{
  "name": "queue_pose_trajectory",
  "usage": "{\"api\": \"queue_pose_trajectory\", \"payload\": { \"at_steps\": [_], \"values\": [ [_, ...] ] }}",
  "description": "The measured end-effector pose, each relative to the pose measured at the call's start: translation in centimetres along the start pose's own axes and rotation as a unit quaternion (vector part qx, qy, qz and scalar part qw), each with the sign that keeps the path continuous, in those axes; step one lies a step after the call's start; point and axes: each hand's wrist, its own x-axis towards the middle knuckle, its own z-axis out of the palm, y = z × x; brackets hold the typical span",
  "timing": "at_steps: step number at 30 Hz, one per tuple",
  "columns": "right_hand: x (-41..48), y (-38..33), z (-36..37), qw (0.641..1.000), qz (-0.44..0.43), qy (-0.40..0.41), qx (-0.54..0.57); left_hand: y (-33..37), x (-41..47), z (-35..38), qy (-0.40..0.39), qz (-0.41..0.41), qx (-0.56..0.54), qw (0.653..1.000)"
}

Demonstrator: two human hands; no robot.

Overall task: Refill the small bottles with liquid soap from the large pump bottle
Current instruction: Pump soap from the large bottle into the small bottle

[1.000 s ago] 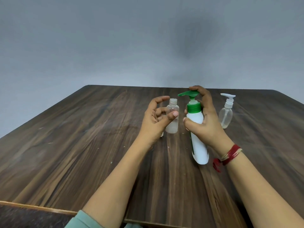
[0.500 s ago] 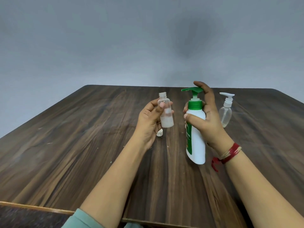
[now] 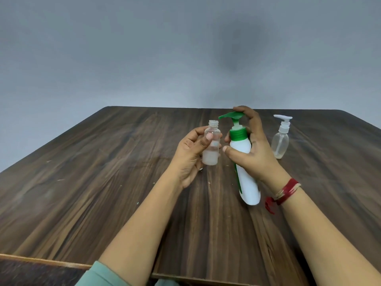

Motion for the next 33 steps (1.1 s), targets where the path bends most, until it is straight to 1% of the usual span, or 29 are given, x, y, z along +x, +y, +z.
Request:
{"api": "queue_pose_trajectory", "payload": {
  "at_steps": [13, 26, 33],
  "values": [
    [0.24, -0.06, -0.33, 1.0, -0.011, -0.005, -0.013, 0.04, -0.11, 0.01, -0.06, -0.045, -0.074, 0.994],
    [0.28, -0.5, -0.66, 0.998, -0.015, -0.017, -0.057, -0.08, 0.0, -0.04, -0.048, -0.098, -0.121, 0.987],
    [0.21, -0.62, -0.7, 0.997, -0.013, -0.031, -0.069, 0.1, -0.15, 0.01, -0.048, -0.104, -0.14, 0.984]
  ]
}}
